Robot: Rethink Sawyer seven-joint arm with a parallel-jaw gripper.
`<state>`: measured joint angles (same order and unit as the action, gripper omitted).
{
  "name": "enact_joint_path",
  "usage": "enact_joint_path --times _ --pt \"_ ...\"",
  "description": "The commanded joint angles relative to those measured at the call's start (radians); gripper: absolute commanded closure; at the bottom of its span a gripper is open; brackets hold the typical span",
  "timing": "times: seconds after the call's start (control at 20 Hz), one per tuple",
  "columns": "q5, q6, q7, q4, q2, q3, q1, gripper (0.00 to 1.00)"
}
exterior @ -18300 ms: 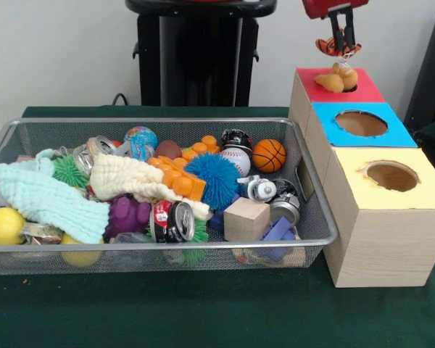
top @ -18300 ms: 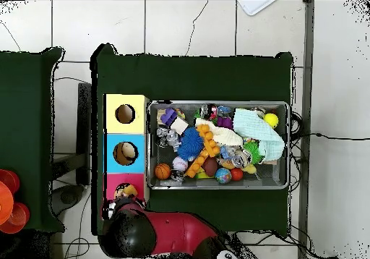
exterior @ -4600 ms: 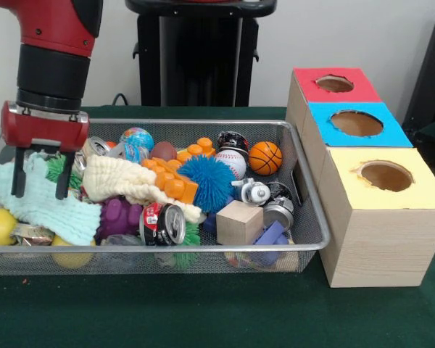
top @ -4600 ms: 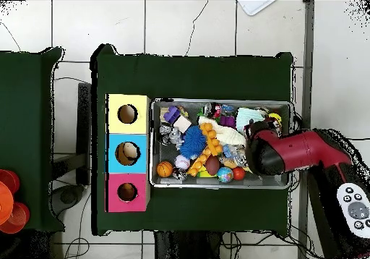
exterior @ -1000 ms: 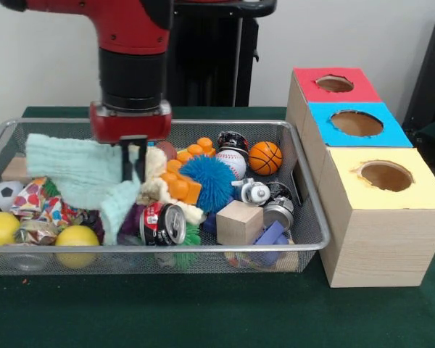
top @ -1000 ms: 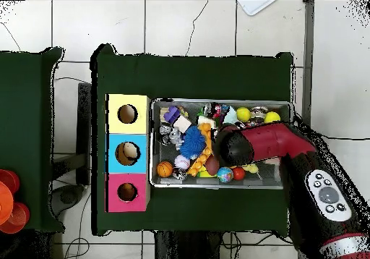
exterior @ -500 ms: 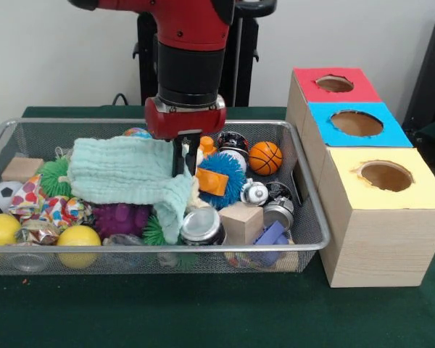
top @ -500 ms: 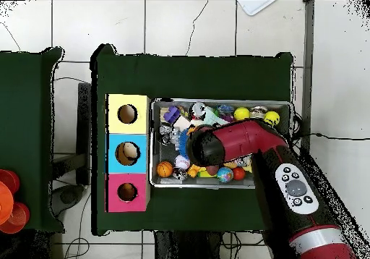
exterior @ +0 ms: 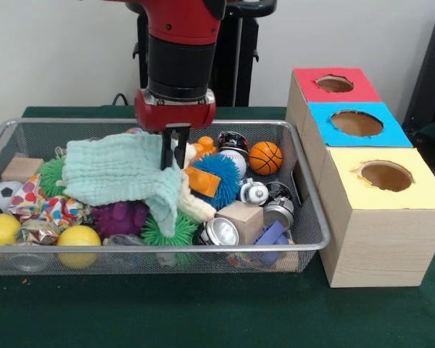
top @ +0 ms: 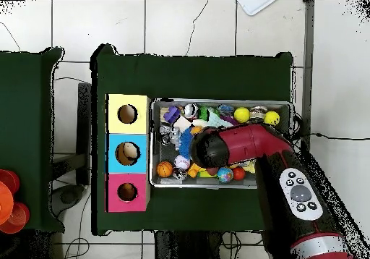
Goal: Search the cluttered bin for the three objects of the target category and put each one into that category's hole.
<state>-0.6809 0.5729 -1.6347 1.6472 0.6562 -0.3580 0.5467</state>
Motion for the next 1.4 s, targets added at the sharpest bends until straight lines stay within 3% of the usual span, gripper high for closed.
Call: enact_joint_path --times 0.05,0.35,0.75,1.4 --pt "0.066 -0.014 -0.2 0.124 -0.002 0.059 -0.045 1.0" --pt "0.176 -0.009 -0.293 0.225 0.069 0.104 -0.106 1.0" --pt "0.319 0.023 -0.324 0.321 0.145 0.154 -0.186 1.0" --pt "0.391 0.005 -0.27 0.304 0.118 0.224 -0.248 1.0"
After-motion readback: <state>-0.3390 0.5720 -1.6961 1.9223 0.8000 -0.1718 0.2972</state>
